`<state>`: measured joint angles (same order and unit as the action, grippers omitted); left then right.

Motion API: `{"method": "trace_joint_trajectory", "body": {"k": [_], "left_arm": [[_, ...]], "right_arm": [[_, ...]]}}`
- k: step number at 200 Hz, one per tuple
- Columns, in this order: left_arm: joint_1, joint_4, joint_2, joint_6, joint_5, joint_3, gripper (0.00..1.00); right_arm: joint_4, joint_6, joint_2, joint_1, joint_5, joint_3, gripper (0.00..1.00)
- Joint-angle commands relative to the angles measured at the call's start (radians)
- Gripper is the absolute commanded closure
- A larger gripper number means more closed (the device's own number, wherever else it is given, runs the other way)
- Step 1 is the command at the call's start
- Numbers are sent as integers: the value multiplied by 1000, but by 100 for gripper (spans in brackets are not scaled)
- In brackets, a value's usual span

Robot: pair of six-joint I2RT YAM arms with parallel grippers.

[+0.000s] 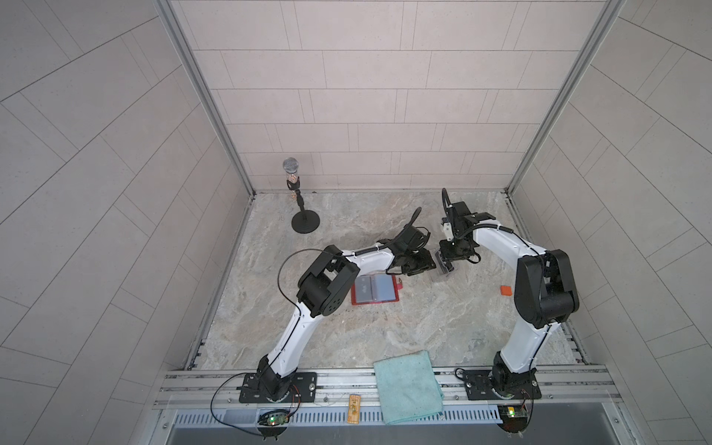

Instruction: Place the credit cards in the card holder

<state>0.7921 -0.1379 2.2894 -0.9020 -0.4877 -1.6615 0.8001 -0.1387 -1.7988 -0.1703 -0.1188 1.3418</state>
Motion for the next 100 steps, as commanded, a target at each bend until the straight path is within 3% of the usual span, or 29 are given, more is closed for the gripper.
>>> {"method": "trace_joint_trajectory", "body": {"k": [1, 100], "left_arm": [[-4, -58, 27, 38, 17, -36, 44], [-8, -128, 74, 71, 24, -86, 45]], "right_arm": [[12, 3, 40, -5, 14, -3, 65], [-10, -5, 21, -5, 38, -29, 65]]}}
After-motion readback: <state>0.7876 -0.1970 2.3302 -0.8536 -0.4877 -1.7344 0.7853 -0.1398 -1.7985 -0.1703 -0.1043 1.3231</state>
